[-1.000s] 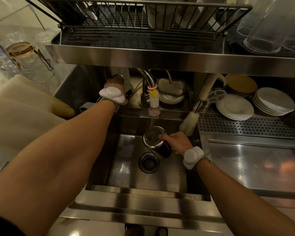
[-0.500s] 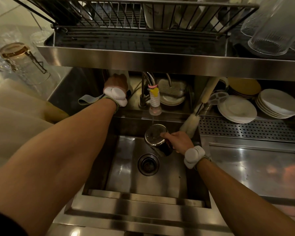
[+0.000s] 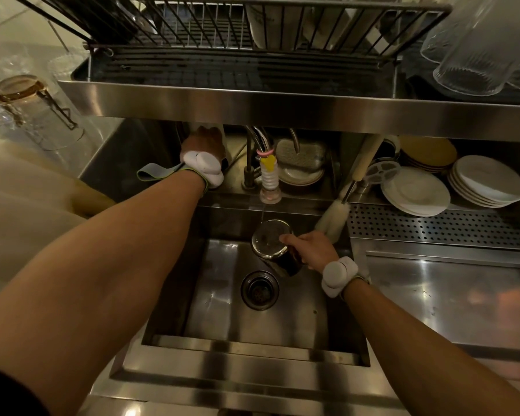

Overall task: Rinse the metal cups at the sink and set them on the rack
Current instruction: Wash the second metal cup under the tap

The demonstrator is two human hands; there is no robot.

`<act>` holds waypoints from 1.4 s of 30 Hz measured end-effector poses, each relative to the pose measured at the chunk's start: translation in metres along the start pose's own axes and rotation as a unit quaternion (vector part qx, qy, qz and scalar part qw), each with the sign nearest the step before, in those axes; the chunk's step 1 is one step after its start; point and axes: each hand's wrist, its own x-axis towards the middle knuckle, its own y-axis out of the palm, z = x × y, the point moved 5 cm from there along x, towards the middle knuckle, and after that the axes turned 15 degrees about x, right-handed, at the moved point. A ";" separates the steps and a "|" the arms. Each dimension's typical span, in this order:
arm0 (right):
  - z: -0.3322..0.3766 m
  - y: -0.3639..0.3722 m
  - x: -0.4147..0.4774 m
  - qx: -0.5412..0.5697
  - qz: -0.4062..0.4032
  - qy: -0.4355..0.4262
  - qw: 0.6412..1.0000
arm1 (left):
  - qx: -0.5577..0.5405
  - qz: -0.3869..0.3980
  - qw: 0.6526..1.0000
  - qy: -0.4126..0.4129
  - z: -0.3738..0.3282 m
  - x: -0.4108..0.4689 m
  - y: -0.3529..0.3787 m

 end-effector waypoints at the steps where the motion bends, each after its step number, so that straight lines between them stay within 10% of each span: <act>1: 0.000 0.000 0.000 0.001 0.000 -0.001 1.000 | 0.003 0.002 1.000 0.002 0.001 0.001 0.001; 29: 0.007 -0.003 -0.025 0.091 0.039 0.030 0.995 | -0.046 -0.009 0.999 -0.022 0.006 -0.045 0.035; 42: -0.005 0.007 -0.047 0.031 0.005 0.083 0.996 | -0.087 0.160 0.980 0.075 0.001 -0.116 0.073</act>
